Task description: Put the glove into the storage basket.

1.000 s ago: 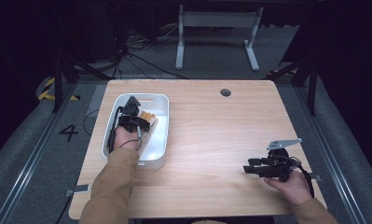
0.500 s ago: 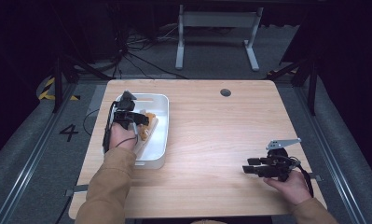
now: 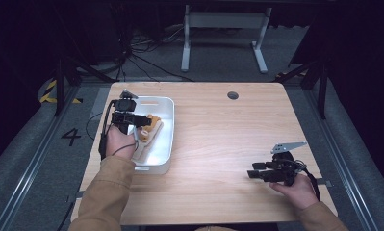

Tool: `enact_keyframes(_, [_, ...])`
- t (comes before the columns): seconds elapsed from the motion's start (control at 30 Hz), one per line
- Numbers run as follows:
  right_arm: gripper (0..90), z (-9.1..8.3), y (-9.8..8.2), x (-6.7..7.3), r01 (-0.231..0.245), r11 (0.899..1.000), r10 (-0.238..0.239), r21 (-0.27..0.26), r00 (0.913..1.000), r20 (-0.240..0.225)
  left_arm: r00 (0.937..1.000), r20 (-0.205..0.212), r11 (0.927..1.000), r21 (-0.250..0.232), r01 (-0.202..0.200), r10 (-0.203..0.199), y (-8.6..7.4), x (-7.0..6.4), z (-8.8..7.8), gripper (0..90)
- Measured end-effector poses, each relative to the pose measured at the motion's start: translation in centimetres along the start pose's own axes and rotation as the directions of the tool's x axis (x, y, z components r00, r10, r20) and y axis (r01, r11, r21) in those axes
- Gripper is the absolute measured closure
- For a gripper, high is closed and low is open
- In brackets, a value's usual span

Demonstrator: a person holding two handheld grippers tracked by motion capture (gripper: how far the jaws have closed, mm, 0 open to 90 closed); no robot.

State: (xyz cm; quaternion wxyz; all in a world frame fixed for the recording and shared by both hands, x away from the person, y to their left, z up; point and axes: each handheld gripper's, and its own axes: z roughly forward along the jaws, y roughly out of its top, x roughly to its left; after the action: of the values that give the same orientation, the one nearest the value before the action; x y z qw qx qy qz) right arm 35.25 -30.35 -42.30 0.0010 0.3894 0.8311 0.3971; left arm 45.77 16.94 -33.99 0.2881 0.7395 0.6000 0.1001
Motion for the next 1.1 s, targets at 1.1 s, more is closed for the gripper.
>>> enact_keyframes(1.1, [48.2, -0.6, -1.0, -0.8, 0.141, 0.99, -0.14, -0.017, 0.9879, 0.067, 0.7949, 0.289, 0.8456, -0.167, -0.507, 0.534, -8.6, -11.7, -2.5, 44.1])
